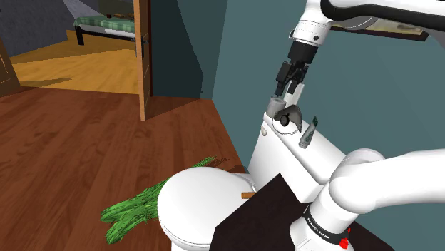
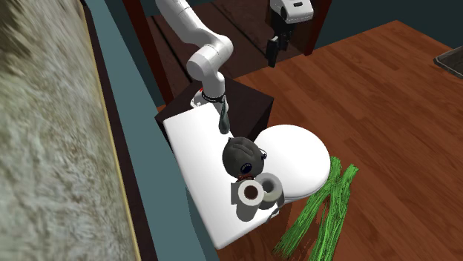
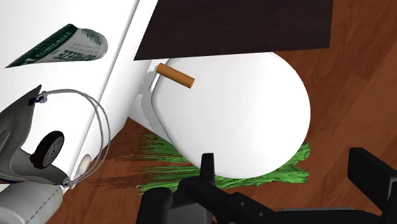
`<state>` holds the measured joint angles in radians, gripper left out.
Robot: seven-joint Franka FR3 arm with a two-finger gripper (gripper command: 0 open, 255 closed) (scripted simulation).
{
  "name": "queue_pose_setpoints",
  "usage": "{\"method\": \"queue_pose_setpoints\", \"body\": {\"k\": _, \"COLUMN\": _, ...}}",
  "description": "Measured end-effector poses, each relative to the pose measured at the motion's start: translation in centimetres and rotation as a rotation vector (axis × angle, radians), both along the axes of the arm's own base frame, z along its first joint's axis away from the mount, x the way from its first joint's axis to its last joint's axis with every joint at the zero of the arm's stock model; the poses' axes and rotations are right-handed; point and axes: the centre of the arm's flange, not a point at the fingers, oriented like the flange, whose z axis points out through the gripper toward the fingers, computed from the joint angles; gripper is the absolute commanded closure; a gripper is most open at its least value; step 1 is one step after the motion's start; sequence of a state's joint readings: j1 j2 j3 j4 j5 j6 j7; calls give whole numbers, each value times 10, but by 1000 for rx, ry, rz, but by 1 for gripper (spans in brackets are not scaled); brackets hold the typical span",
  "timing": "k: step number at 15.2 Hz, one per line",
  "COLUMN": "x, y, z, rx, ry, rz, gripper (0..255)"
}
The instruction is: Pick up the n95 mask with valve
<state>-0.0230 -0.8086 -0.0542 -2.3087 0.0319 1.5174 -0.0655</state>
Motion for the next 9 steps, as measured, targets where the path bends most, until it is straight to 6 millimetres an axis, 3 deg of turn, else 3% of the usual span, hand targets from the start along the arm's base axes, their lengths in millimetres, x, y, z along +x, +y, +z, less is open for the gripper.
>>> {"method": "queue_pose_setpoints", "body": {"k": 2, "x": 1, "y": -2, "z": -5, "rx": -9, "ry": 1, "rz": 1, "gripper": 0}}
{"method": "queue_pose_setpoints", "body": {"k": 9, "x": 15, "y": -39, "z": -70, "rx": -131, "ry": 11, "rz": 12, "gripper": 0}}
